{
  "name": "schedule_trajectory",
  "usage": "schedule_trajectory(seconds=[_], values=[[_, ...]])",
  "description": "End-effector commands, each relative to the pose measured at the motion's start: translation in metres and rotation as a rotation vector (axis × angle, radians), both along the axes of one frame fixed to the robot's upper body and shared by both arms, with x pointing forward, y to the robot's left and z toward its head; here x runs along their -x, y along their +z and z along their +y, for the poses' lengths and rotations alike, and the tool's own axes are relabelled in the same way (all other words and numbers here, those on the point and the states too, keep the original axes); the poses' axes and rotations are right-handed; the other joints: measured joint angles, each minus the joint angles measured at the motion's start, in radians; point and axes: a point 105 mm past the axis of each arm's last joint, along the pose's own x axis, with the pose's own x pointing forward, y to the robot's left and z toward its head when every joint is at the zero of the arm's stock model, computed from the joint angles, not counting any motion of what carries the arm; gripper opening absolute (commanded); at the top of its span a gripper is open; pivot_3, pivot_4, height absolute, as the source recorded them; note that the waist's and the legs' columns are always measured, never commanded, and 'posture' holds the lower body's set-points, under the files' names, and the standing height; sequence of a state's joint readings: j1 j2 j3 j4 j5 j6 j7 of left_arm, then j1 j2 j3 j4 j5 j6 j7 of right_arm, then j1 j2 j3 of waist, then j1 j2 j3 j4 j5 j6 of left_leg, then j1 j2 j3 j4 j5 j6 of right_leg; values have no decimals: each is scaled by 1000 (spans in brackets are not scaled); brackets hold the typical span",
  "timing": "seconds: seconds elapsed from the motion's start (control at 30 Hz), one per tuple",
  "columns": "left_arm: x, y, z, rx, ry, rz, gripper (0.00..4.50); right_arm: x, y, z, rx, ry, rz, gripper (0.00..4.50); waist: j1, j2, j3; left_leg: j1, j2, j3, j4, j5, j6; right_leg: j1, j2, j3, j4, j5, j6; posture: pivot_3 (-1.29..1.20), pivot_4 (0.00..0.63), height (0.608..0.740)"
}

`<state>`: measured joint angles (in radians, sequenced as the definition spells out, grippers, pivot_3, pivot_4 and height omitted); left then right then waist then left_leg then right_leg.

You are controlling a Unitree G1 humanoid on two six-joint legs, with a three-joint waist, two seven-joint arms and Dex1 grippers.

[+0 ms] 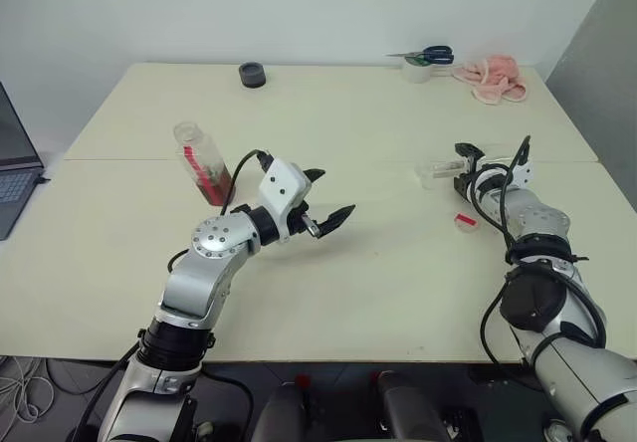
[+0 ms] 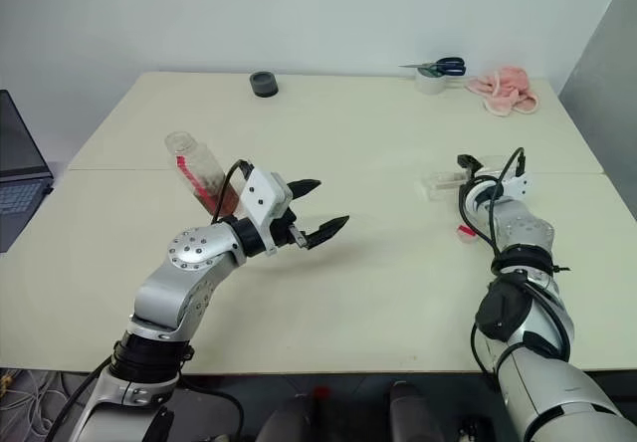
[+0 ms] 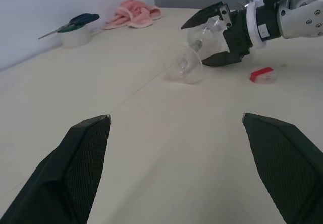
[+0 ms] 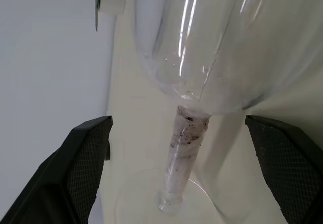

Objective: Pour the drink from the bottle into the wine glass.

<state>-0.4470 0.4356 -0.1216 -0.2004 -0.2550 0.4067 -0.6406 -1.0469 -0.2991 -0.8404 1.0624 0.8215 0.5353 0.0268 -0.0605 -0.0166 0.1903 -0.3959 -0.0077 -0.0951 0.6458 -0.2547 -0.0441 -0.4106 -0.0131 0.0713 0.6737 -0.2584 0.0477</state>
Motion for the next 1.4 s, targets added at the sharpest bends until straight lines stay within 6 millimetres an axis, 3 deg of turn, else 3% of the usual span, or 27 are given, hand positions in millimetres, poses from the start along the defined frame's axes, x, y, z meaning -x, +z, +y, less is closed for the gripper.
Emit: schedule_trajectory(seconds=[0.03, 0.2, 0.4, 0.6, 0.7, 0.73, 0.8, 0.87, 0.97, 1.07, 1.23, 1.4], values=[[4, 17, 1, 4, 4, -70, 4500, -6, 15, -13, 29, -87, -40, 4129, 1, 0, 0, 0, 0, 0, 0, 0, 0, 0, 0, 0, 0, 0, 0, 0, 150, 740], [6, 18, 5, -2, 18, -71, 4500, -4, 6, -30, 36, -193, -7, 2402, 1, 0, 0, -1, 0, 0, 0, 0, 0, 0, 0, 0, -1, 0, 0, 0, 150, 740], [5, 19, 6, -4, 25, -69, 4500, -5, 3, -25, 50, -177, 5, 386, 4, 0, 0, 0, 0, -1, 0, 0, 0, 0, 0, 0, 0, 0, 0, 0, 150, 740], [3, 20, 6, -6, 30, -72, 4500, -8, 13, -19, 87, -157, -24, 359, 3, 0, 0, 0, 0, -1, 0, 0, 0, 1, 0, 0, 0, 0, 0, 0, 150, 740], [2, 21, 9, -7, 45, -82, 4500, -14, 58, -11, 396, -141, -196, 359, 2, 0, 0, 0, 0, 0, 0, 0, 0, 0, 0, 0, 0, 0, 0, 0, 150, 740], [1, 22, 11, -8, 50, -85, 4500, -14, 75, -2, 513, -126, -280, 359, 2, 1, 1, 0, 0, 0, 0, 0, 0, 0, 0, 0, 0, 0, 0, 0, 150, 740], [-1, 22, 16, -9, 73, -89, 4500, -2, 117, 37, 787, -103, -530, 359, 0, 2, 1, -1, 0, 0, 0, 0, 0, -2, 0, 0, 1, 0, 0, 0, 150, 740], [-2, 21, 19, -7, 85, -86, 4500, 16, 129, 80, 976, -57, -693, 359, -9, 2, 1, -3, 1, 0, -1, 0, 0, -7, 0, 0, 4, 0, 0, 0, 150, 740], [-2, 18, 23, -9, 90, -76, 4500, 37, 121, 125, 1147, 16, -828, 359, -17, 2, 1, -4, 3, 0, -1, 3, -5, -9, 1, 0, 6, 0, 0, 0, 150, 740], [0, 19, 33, 16, 91, -47, 4500, 48, 102, 152, 1196, 47, -870, 359, -17, 2, 1, -4, 2, -1, -1, 4, -7, -9, 1, 0, 6, 0, 0, 0, 150, 740], [18, 24, 59, 67, 85, 18, 4500, 66, 64, 181, 1308, 115, -945, 359, -16, 2, 1, -4, 1, -1, 0, 6, -11, -9, 0, 0, 6, 2, -2, 0, 150, 740], [32, 11, 95, 53, 183, 98, 4500, 85, 33, 205, 1285, 209, -989, 359, -20, 2, 1, -3, 2, -2, -1, 6, -11, -9, 1, -1, 7, 2, -3, 0, 150, 740]])
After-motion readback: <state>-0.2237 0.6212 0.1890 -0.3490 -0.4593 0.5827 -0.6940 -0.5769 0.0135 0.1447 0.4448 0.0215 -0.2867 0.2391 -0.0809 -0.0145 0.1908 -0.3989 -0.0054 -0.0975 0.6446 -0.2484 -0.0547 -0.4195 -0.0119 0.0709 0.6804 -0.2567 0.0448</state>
